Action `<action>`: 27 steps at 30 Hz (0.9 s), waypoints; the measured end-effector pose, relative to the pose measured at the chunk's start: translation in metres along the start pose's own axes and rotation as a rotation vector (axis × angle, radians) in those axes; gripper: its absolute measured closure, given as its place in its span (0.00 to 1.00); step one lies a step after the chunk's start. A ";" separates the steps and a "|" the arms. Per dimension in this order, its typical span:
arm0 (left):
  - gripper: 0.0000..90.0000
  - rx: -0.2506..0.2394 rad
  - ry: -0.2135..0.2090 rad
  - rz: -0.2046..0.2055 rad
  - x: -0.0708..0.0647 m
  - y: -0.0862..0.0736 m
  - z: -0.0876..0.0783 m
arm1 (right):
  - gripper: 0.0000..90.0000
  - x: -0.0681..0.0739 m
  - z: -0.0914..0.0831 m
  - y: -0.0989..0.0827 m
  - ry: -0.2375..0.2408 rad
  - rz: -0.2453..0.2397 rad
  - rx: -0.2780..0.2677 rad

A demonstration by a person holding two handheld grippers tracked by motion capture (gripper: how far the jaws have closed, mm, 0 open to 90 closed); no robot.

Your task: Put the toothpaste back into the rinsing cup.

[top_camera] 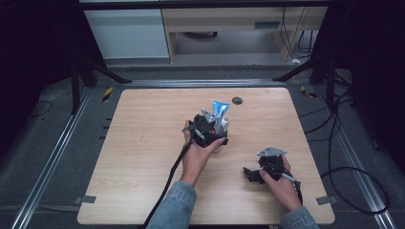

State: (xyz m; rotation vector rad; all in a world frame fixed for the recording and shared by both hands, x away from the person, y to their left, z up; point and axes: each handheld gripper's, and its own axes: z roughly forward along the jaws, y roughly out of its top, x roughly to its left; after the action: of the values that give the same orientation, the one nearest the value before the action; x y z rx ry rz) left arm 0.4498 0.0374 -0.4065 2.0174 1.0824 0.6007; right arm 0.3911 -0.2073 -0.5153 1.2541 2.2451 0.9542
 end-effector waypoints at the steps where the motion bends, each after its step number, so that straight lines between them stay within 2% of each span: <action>1: 0.07 0.000 0.000 0.000 0.000 0.000 0.000 | 0.00 0.000 0.000 0.000 0.000 0.000 0.000; 3: 0.06 0.001 0.002 0.009 0.000 0.001 -0.005 | 0.00 0.000 0.000 0.000 0.000 0.000 0.000; 4: 0.06 0.002 0.000 0.015 0.000 0.001 -0.007 | 0.00 0.001 -0.001 0.001 0.011 0.021 0.007; 5: 0.06 0.009 -0.001 0.023 0.000 0.002 -0.009 | 0.00 0.001 -0.001 0.001 0.011 0.021 0.007; 7: 0.05 0.040 -0.006 0.038 0.000 0.003 -0.014 | 0.00 -0.001 0.001 0.001 -0.001 -0.013 0.003; 10: 0.05 0.042 0.008 0.039 0.001 0.004 -0.018 | 0.00 0.000 0.001 0.001 -0.001 -0.014 0.003; 11: 0.05 0.056 0.021 0.044 0.002 0.003 -0.020 | 0.00 0.000 0.001 0.001 0.000 -0.013 0.001; 15: 0.05 0.080 0.020 0.045 0.002 0.000 -0.023 | 0.00 0.000 0.001 0.001 0.000 -0.013 0.001; 16: 0.05 0.084 0.019 0.044 0.002 -0.002 -0.025 | 0.00 0.001 0.000 0.001 0.008 0.015 0.006; 17: 0.05 0.090 0.013 0.053 0.000 -0.005 -0.029 | 0.00 0.001 0.001 0.001 -0.001 0.003 0.002; 22: 0.05 0.083 -0.005 0.062 -0.004 -0.012 -0.038 | 0.00 0.001 0.001 0.001 0.001 0.001 -0.001; 23: 0.05 0.082 -0.006 0.075 -0.005 -0.015 -0.043 | 0.00 0.001 0.001 0.001 0.000 0.000 -0.001; 27: 0.05 0.079 -0.001 0.078 -0.004 -0.017 -0.048 | 0.00 0.001 0.001 0.001 0.000 0.001 -0.001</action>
State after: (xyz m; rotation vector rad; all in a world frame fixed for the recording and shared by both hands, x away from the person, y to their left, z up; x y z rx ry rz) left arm 0.4066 0.0588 -0.3912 2.1360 1.0447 0.6055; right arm 0.3914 -0.2058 -0.5154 1.2546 2.2439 0.9556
